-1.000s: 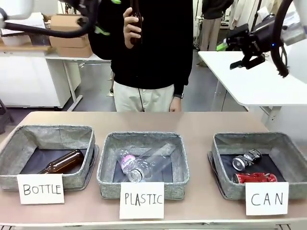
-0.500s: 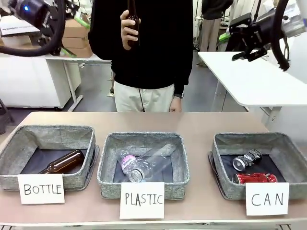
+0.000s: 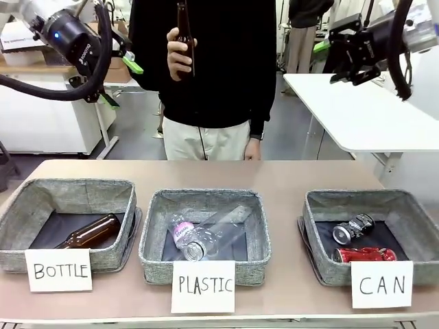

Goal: Sort the can waste into the basket.
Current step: Pick up the can waste from the table and place it in the right Fabric basket.

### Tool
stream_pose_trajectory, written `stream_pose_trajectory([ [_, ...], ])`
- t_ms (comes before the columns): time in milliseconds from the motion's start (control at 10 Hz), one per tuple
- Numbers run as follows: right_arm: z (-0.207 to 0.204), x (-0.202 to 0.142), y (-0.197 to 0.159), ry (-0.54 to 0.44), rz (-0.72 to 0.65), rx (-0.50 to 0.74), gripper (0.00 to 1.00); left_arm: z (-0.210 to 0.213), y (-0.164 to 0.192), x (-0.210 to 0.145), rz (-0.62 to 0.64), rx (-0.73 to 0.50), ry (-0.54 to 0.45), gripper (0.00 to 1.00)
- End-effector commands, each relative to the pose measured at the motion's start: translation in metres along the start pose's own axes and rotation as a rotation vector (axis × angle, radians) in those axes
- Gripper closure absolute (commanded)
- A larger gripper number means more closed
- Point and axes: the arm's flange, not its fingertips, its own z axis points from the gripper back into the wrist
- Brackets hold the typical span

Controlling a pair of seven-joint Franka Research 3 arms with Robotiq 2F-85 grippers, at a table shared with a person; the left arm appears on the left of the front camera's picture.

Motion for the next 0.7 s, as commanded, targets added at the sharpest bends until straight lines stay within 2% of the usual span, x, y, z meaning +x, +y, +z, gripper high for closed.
stream_pose_trajectory([
  [0,0.0004,0.0004,-0.0025,-0.009,0.013,-0.025,0.01,0.0076,-0.0033,-0.0042,0.031,-0.040,-0.022,0.00],
  [600,0.0004,0.0004,-0.0025,-0.009,0.013,-0.025,0.01,0.0076,-0.0033,-0.0042,0.031,-0.040,-0.022,0.00],
])
